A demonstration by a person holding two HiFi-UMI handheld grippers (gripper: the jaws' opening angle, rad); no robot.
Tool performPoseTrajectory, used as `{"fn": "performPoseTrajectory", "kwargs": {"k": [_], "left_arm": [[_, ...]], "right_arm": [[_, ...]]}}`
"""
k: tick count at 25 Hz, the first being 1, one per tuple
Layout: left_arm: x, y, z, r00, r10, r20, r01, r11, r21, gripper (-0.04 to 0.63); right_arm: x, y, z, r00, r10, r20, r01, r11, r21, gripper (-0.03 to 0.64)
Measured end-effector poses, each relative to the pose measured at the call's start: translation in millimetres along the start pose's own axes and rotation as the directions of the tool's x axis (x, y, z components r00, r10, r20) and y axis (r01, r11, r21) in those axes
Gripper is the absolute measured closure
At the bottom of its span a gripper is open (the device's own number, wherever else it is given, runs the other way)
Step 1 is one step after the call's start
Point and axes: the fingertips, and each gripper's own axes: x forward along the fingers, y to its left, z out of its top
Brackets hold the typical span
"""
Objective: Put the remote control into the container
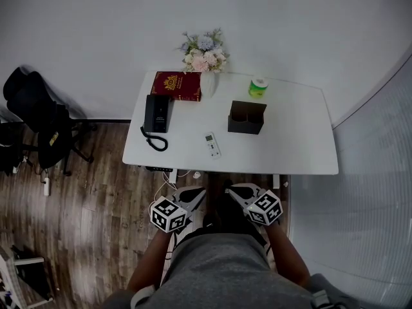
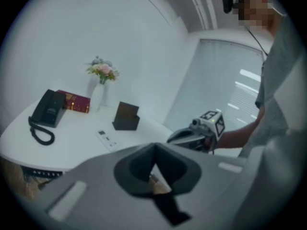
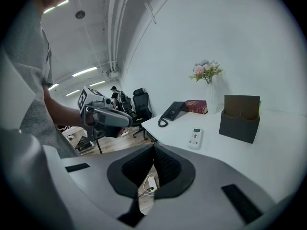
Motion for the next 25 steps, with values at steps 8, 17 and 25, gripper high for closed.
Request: {"fn": "performPoseTrajectory", "kwargs": {"k": [8,17,25], "left_arm": [[9,12,9,1.000,0.002,0.002,-0.002,1.000,-0.004,0.595],[14,27,14,1.000,0.018,-0.005,-0.018,1.000,-0.011,0.595],[12,37,15,0.999,0.032,-0.022,-0.033,0.999,-0.025,0.595]], "right_arm": [[4,-17,0,1.000,-0.010,-0.016,0.010,1.000,0.010,0.600],[35,-38,8,1.000,-0.027,0.001,0.027,0.999,0.019,0.600],[62,-55,8,0.998,-0.062,-0.025,0.062,0.998,0.007,0.598]]}}
